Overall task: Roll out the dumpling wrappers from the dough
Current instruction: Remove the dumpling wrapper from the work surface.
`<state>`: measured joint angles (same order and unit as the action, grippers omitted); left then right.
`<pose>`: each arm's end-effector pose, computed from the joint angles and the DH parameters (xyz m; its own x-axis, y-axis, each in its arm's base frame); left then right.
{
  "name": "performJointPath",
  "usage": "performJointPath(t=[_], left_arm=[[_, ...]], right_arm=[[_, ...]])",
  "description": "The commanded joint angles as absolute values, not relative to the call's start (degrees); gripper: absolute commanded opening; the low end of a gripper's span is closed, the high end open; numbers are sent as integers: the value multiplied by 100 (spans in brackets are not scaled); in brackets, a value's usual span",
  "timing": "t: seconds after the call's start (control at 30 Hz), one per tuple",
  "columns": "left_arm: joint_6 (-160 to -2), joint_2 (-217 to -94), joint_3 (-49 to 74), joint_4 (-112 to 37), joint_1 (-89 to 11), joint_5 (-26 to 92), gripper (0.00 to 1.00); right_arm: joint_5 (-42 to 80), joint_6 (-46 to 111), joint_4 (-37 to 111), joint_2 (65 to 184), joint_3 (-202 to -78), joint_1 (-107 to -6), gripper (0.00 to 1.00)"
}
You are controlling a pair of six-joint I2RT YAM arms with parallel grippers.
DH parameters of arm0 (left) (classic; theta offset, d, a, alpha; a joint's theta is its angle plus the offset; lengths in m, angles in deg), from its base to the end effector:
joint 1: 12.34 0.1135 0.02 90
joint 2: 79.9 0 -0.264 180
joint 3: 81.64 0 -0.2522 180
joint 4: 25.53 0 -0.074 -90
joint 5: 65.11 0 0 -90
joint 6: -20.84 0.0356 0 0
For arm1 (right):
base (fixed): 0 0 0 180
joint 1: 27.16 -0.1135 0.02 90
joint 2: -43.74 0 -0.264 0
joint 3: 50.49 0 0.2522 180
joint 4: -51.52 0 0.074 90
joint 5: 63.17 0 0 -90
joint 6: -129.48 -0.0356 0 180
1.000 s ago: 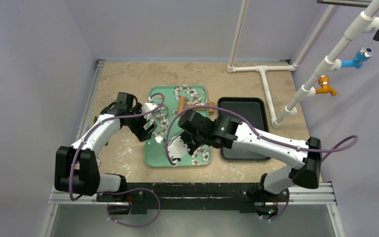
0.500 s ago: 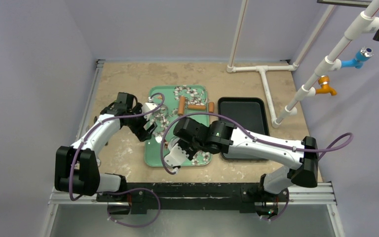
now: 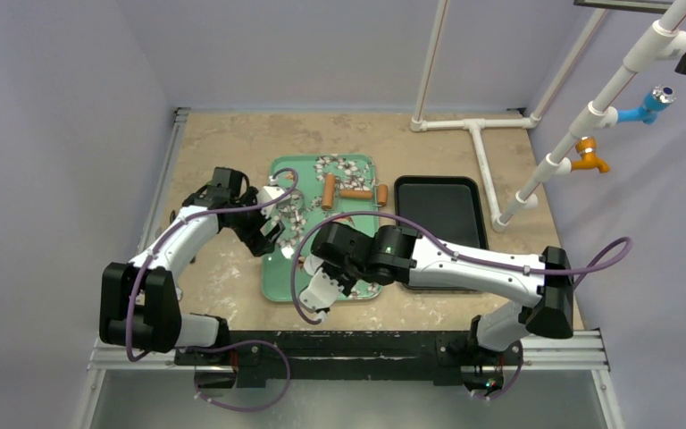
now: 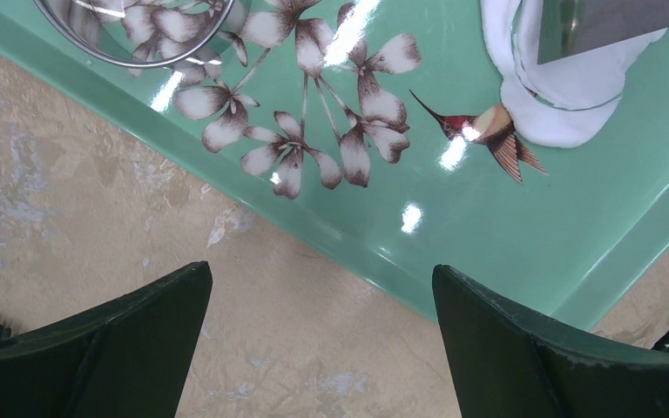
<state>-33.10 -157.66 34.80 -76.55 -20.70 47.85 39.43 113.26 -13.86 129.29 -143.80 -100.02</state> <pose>0.2486 -0.0506 0.2127 -0.5521 0.6290 -0.5473 0.7677 0.6395 -0.0396 0.0981 0.2917 0.3189 0.7929 -0.6088 0.0273 -0.4899 -0.6634 -0.5657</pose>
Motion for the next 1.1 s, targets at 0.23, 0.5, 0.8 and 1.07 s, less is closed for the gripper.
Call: performJointPath(t=[0.23, 0.5, 0.8, 1.07], left_arm=[[-3299, -15751, 3281, -7628, -2026, 4967, 100], [-3288, -15748, 3277, -7634, -2031, 4979, 100], [-3268, -15733, 3292, -7642, -2026, 5002, 100], [-3260, -15750, 3280, -7652, -2033, 5020, 100]], right_arm=[[4123, 11377, -1099, 12988, -14388, -10046, 0], [4232, 11279, -1075, 12976, -14450, -10049, 0], [4305, 11194, -946, 13101, -14478, -10054, 0], [4296, 11196, -836, 13201, -14471, -10047, 0]])
